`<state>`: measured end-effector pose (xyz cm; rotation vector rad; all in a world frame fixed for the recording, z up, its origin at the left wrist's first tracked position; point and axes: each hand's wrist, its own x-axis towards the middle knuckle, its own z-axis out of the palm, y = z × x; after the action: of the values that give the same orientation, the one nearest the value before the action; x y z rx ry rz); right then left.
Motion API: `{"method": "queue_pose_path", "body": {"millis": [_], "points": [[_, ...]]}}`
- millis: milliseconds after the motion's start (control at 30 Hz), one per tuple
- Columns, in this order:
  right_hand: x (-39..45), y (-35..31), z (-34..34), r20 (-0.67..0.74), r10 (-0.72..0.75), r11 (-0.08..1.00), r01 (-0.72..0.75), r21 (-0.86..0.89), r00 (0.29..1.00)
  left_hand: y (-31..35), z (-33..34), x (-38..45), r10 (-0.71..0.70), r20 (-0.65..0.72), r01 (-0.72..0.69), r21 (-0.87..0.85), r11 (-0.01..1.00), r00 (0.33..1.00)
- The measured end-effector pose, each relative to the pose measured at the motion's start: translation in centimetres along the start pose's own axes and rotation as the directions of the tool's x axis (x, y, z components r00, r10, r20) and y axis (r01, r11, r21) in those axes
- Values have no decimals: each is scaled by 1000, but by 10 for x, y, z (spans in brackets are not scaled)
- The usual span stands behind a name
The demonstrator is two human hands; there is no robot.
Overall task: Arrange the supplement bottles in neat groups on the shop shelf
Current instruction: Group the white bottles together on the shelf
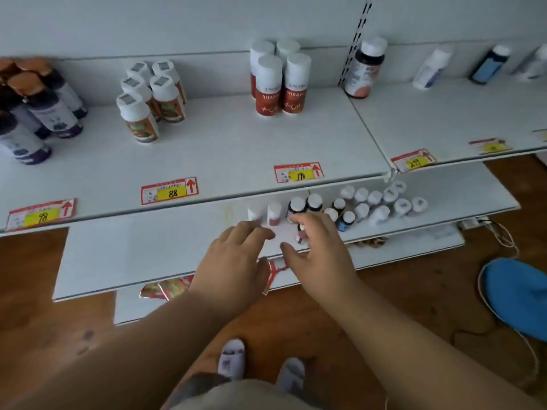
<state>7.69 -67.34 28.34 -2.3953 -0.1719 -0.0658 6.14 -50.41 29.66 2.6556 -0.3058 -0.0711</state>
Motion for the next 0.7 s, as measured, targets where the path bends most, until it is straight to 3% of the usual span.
{"method": "queue_pose_path", "body": {"millis": [233, 400, 567, 700], "points": [[-4, 76, 91, 96, 213, 974, -218, 56, 972, -52, 107, 25, -210, 135, 227, -119, 967, 968], [46, 124, 181, 94, 295, 946, -305, 111, 951, -120, 173, 87, -430, 148, 454, -340, 823, 890], [90, 176, 246, 115, 346, 923, -360, 133, 931, -177, 226, 149, -489, 140, 500, -409, 764, 861], [112, 207, 277, 187, 289, 948, -308, 84, 939, -204, 264, 190, -533, 173, 520, -590, 618, 828]]}}
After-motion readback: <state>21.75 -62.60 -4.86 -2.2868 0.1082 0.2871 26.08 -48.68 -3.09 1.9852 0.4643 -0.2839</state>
